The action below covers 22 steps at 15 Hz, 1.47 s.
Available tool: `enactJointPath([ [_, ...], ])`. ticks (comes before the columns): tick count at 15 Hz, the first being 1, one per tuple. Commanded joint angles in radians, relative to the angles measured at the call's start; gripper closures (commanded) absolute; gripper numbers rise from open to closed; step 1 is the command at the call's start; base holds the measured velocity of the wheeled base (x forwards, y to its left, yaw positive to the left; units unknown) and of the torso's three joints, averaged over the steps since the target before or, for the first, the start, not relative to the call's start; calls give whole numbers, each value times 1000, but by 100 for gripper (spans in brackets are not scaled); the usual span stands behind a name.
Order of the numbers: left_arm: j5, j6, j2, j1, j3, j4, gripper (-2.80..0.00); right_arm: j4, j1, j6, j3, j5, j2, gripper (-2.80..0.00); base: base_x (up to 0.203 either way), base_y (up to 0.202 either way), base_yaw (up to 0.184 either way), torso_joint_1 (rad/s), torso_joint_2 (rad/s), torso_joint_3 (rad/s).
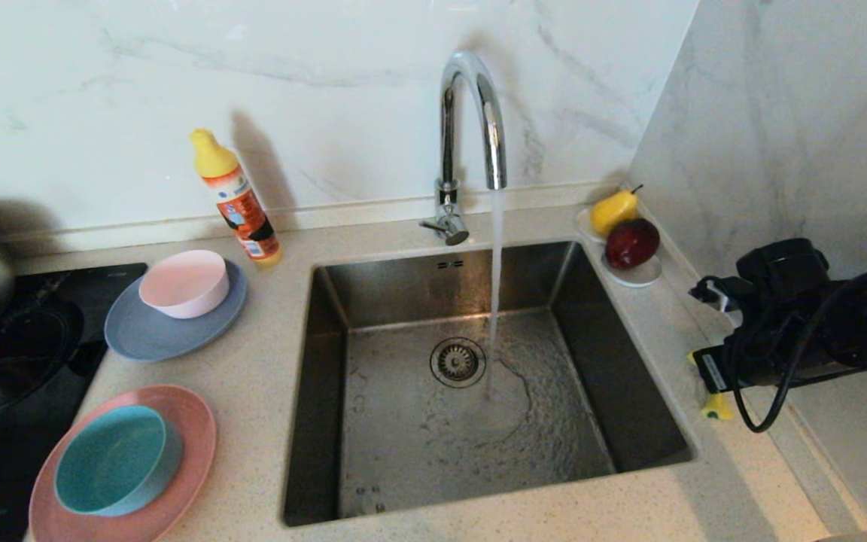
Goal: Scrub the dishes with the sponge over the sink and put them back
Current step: Pick up a bowl and the sponge
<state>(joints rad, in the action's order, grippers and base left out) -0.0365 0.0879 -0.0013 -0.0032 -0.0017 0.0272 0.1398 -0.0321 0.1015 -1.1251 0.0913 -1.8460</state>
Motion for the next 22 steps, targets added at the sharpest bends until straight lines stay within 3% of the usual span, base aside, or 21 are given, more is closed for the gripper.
enactJointPath([
  [1,0,0,1,0,0,0,0,-5,0,0,14,2,-10,0,0,0,0,0,0,0],
  [3,0,1,1,0,0,0,0,-15,0,1,13,4,-10,0,0,0,0,0,0,0],
  [4,0,1,1,0,0,0,0,-16,0,0,10,7,-10,-280,0,0,0,0,0,0],
  [22,0,1,1,0,0,0,0,5,-38,-38,67,4,76,-280,0,0,0,0,0,0],
])
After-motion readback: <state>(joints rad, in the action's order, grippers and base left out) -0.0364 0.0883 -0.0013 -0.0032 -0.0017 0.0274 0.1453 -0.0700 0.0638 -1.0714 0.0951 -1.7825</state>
